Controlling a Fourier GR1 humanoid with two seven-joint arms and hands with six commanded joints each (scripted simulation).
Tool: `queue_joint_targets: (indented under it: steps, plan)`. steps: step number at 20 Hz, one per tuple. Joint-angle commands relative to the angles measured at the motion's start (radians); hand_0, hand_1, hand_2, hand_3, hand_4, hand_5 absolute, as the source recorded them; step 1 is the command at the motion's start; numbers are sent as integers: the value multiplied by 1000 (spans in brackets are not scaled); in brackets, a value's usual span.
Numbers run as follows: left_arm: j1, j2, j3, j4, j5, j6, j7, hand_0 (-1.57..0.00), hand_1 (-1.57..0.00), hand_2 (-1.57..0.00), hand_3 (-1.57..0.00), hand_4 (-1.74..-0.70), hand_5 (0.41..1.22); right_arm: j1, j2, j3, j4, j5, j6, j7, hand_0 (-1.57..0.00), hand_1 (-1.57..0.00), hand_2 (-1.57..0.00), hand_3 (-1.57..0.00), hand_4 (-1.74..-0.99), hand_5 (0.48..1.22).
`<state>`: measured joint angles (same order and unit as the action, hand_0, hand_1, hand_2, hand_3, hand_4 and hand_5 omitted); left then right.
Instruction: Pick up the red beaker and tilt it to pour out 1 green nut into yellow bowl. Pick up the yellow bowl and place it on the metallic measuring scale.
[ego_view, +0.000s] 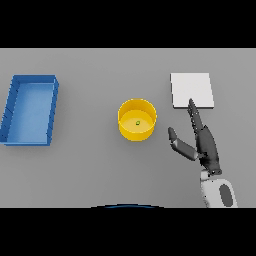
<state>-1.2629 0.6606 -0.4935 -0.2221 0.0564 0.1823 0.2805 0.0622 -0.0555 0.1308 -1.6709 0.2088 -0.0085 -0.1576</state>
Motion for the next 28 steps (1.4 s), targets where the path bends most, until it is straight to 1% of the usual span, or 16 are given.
queue_joint_targets:
  steps: [1,4,7,9,13,14,17,18,19,20,21,22,23,24,25,28]
  plan:
    - [39,11,9,-41,30,11,32,-1571,-1571,-1571,-1462,-1741,1221,-1,-5,1,-3,13,-6,-3,1,1,1,1,-1188,696]
    - [196,34,24,-223,128,80,86,-1571,-1571,-1571,-1374,-1741,1221,18,-7,14,-21,30,-10,-3,1,1,1,1,-1194,703]
    - [360,74,17,-442,203,172,159,-1571,-1571,-1571,-1376,-1741,1221,9,-11,10,-1,32,-10,-9,1,1,1,1,-1207,708]
    - [430,91,6,-541,235,222,196,-1571,-1571,-1571,-1389,-1741,1221,-6,-8,4,11,36,-19,9,1,1,1,1,-1202,699]
    - [560,116,-37,-707,284,310,278,-1571,-1571,-1571,-1383,-1741,1221,-5,-3,4,12,30,-20,-2,1,1,1,1,-1186,687]
    - [593,125,-51,-746,292,331,281,-1571,-1571,-1571,-1385,-1741,1150,4,0,8,-2,25,-17,-19,1,1,1,1,-1177,686]
    - [637,156,-81,-830,357,317,325,-1571,-1571,-1571,-1366,-1735,955,-6,-10,-3,-1,16,-13,2,1,1,1,1,-1168,679]
    - [646,174,-99,-854,368,289,324,-1571,-1571,-1571,-1407,-1661,888,-5,-6,3,8,26,-16,8,1,1,1,1,-1165,678]
    - [647,186,-102,-866,390,259,304,-1571,-1571,-1571,-1368,-1493,827,-5,-8,1,10,24,-15,5,1,1,1,1,-1165,675]
    - [650,201,-122,-894,384,218,279,-1571,-1545,-1489,-1238,-1311,774,-1,-10,3,3,27,-15,6,1,1,1,1,-1163,671]
    - [661,226,-127,-913,384,178,247,-1495,-1380,-1311,-1098,-1155,740,4,-8,5,5,30,-18,7,1,1,1,1,-1159,669]
    - [679,234,-120,-930,409,131,203,-1253,-1104,-1049,-884,-1031,714,-1,-12,0,4,27,-18,6,1,1,1,1,-1161,669]
    - [685,248,-119,-939,425,96,209,-1003,-883,-839,-707,-933,697,-6,-11,-1,6,24,-18,1,1,1,1,1,-1162,671]
    - [692,257,-113,-945,443,65,200,-802,-706,-671,-565,-870,682,-14,-11,-7,18,13,-14,7,1,1,1,1,-1156,673]
    - [694,264,-118,-951,445,50,210,-641,-565,-536,-452,-823,667,5,-15,-3,11,17,-10,-19,1,1,1,1,-1151,677]
    - [672,259,-160,-931,389,34,223,-328,-289,-274,-231,-750,647,-1,-15,3,8,21,-7,-8,1,1,1,1,-1148,688]
